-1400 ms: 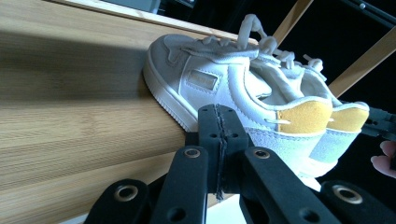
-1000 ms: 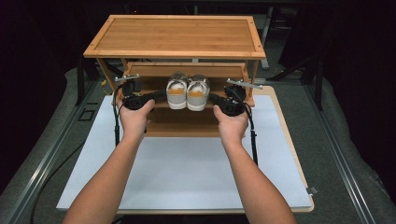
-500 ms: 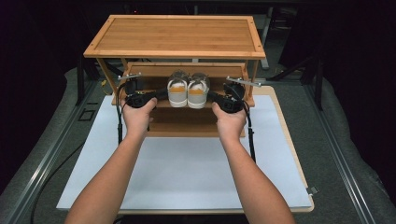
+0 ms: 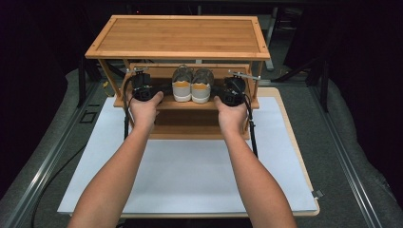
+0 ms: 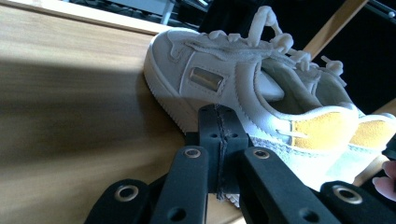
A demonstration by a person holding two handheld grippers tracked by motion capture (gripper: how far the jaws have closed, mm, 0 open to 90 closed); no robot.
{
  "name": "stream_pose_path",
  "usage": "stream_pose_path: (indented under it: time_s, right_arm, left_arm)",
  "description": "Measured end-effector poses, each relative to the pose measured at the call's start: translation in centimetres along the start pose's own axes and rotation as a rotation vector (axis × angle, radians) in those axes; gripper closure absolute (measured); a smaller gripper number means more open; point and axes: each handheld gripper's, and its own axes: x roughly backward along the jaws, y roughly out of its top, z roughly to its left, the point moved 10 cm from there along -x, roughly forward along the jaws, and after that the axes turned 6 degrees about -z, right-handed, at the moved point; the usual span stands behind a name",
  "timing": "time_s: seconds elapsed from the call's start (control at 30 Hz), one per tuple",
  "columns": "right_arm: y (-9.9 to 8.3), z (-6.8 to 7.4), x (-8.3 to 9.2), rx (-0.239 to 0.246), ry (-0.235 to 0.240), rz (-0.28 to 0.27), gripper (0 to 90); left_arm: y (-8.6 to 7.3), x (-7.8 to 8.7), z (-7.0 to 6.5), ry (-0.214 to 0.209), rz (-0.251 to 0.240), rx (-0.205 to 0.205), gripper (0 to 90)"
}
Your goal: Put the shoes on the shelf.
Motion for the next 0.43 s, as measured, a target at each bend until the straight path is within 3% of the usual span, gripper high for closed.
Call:
stream_pose_path:
  time_s: [0.03,0.07,0.1,0.13,0.17,0.3,0.33,0.37,0.4,0.43]
  right_arm:
    - [0.1,0.0,-0.2,0.000,-0.004,0.002,90.0]
    - [0.0,-0.1,-0.1,0.009,-0.013,0.024,90.0]
    - [0.2,-0.1,-0.5,0.007,-0.014,0.005,90.0]
    - [0.2,-0.3,-0.6,0.012,-0.023,0.010,90.0]
    - [0.0,-0.3,-0.7,0.005,-0.018,0.022,90.0]
    - [0.2,-0.4,-1.1,-0.011,-0.022,0.006,89.8]
    - [0.1,-0.5,-0.9,-0.011,-0.032,0.018,85.4]
    - [0.3,-0.6,-0.8,-0.009,-0.034,-0.004,80.6]
    - [0.4,-0.5,-0.5,-0.007,-0.030,-0.019,79.7]
    - [0.6,-0.4,-0.3,-0.006,-0.027,-0.029,77.7]
  left_arm:
    - [0.0,-0.1,0.2,0.004,0.007,-0.013,90.0]
    - [0.4,-0.6,0.0,0.017,-0.026,0.042,90.0]
    - [0.5,-0.7,0.2,0.023,-0.024,0.032,90.0]
    - [0.3,-0.8,0.3,0.023,0.000,0.005,90.0]
    - [0.3,-1.0,0.5,0.021,0.007,0.003,90.0]
    - [0.6,-1.1,0.6,0.017,-0.024,0.041,89.7]
    - [0.6,-0.8,0.6,0.020,-0.039,0.045,88.5]
    - [0.7,-0.6,0.7,0.016,-0.051,0.038,85.7]
    - [0.6,-0.3,0.5,0.000,-0.055,0.058,85.3]
    - [0.3,0.1,0.5,-0.012,-0.028,0.031,84.6]
